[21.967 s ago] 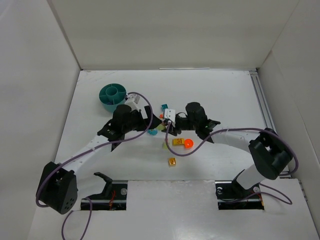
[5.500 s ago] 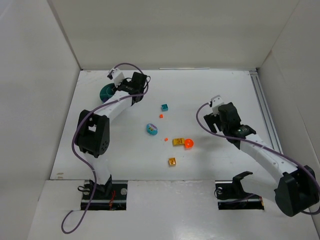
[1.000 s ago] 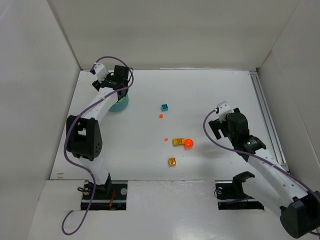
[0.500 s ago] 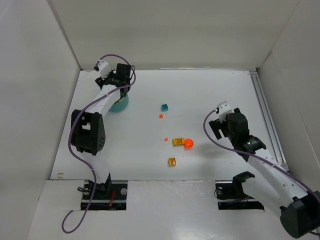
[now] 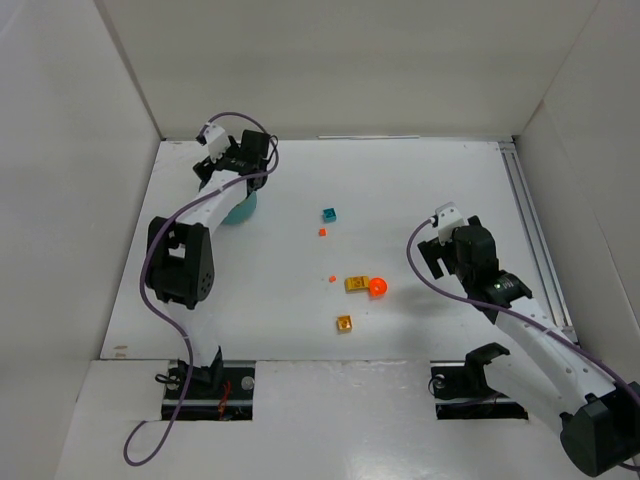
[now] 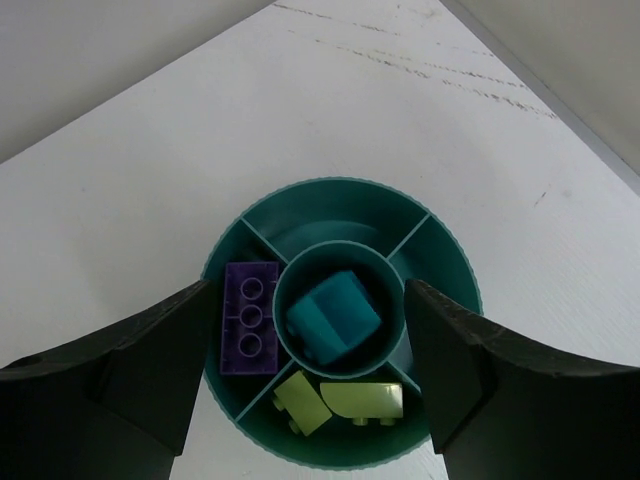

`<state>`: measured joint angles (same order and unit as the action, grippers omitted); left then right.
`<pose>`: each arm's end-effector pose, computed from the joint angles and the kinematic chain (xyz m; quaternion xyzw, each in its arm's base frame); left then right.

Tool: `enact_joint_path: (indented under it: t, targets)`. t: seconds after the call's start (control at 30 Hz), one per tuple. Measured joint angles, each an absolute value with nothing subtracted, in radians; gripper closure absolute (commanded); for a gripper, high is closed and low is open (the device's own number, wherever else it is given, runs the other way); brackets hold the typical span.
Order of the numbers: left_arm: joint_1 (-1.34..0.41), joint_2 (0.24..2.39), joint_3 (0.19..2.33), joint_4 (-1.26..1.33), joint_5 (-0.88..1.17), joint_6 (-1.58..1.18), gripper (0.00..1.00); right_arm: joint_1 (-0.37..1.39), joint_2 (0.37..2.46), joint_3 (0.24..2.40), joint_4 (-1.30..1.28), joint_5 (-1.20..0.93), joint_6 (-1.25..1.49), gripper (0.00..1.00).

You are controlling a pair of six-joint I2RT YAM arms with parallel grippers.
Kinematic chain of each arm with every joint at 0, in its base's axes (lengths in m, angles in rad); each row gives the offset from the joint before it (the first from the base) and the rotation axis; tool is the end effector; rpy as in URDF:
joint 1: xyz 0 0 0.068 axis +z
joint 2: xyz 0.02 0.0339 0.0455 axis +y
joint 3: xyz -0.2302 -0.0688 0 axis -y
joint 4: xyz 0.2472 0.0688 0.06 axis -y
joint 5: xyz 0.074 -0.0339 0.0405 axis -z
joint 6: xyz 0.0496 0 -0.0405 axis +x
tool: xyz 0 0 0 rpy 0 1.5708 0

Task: Sort the legos into containers by color

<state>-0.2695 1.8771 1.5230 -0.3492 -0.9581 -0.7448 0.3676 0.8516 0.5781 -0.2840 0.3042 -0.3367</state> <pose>0.4159 -0.0728 0.2372 -0.3778 0.7370 0.1845 0.5292 0.2158 0.0672 0.2135 -0.2291 0.8366 -0.1251 0.4816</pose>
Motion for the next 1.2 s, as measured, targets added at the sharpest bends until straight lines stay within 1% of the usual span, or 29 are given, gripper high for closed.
enact_joint_path:
  t: [0.1, 0.17, 0.27, 0.37, 0.47, 0.57, 0.7, 0.8, 1.0, 1.1, 1.17, 1.2]
  targets:
    - [-0.281, 1.869, 1.523, -0.350, -0.950, -0.743, 0.28, 0.368, 0.850, 0.578, -0.284, 0.306, -0.337, 0.00]
    - [-0.286, 1.850, 1.520, -0.345, -0.933, -0.736, 0.26, 0.368, 0.847, 0.578, -0.284, 0.307, -0.337, 0.00]
    - [-0.286, 1.797, 1.492, -0.310, -0.871, -0.704, 0.19, 0.368, 0.838, 0.578, -0.284, 0.306, -0.337, 0.00]
    - [-0.292, 1.713, 1.403, -0.181, -0.706, -0.592, 0.09, 0.368, 0.831, 0.578, -0.284, 0.306, -0.337, 0.00]
    - [-0.325, 1.666, 1.336, -0.051, -0.478, -0.449, 0.09, 0.368, 0.831, 0.578, -0.284, 0.305, -0.337, 0.00]
    - [-0.380, 1.704, 1.359, 0.009, -0.260, -0.348, 0.09, 0.368, 0.831, 0.578, -0.285, 0.300, -0.332, 0.00]
    - [-0.449, 1.847, 1.481, 0.008, -0.130, -0.282, 0.09, 0.367, 0.831, 0.588, -0.302, 0.326, -0.294, 0.00]
    - [-0.492, 1.939, 1.514, -0.005, -0.086, -0.260, 0.09, 0.357, 0.833, 0.616, -0.322, 0.337, -0.266, 0.00]
    - [-0.550, 2.024, 1.521, -0.051, -0.080, -0.241, 0.10, 0.318, 0.896, 0.686, -0.329, 0.324, -0.242, 0.00]
    - [-0.576, 2.061, 1.547, -0.073, -0.106, -0.241, 0.15, 0.305, 0.933, 0.690, -0.330, 0.313, -0.237, 0.00]
    - [-0.593, 2.078, 1.557, -0.081, -0.141, -0.246, 0.15, 0.302, 0.947, 0.690, -0.331, 0.303, -0.236, 0.00]
    - [-0.600, 2.084, 1.560, -0.085, -0.159, -0.252, 0.18, 0.302, 0.950, 0.690, -0.331, 0.298, -0.236, 0.00]
